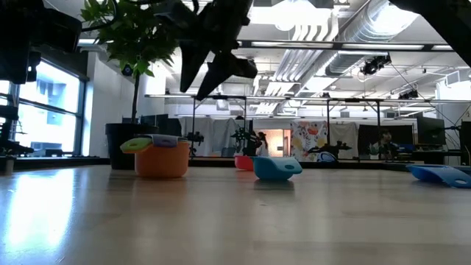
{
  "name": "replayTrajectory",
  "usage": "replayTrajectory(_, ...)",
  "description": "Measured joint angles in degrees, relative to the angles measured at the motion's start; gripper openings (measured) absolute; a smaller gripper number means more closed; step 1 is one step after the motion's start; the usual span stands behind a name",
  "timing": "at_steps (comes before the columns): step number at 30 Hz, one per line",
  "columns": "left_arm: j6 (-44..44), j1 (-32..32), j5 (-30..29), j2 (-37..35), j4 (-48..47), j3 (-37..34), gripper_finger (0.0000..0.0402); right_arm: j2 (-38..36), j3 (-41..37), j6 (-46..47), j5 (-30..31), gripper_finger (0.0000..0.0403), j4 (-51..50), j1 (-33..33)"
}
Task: Nest measuring cups in basket
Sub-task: Stack the violet measuring cup on the green measuring cup
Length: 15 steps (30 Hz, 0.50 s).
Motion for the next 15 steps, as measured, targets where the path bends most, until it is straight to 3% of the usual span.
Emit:
replayTrajectory(6,-0.01,-0.01,0.01,0.00,0.01,0.01,0.0062,-0.78,-7.13,-1.32,-5.44,0.0142,7.31,-0.86)
replayTrajectory(15,0.00,-0.01,0.00,-0.01,0.16,0.01,0.0062,-12.36,-29.56,2.45,-9.76,0.0142,33.20,-1.61)
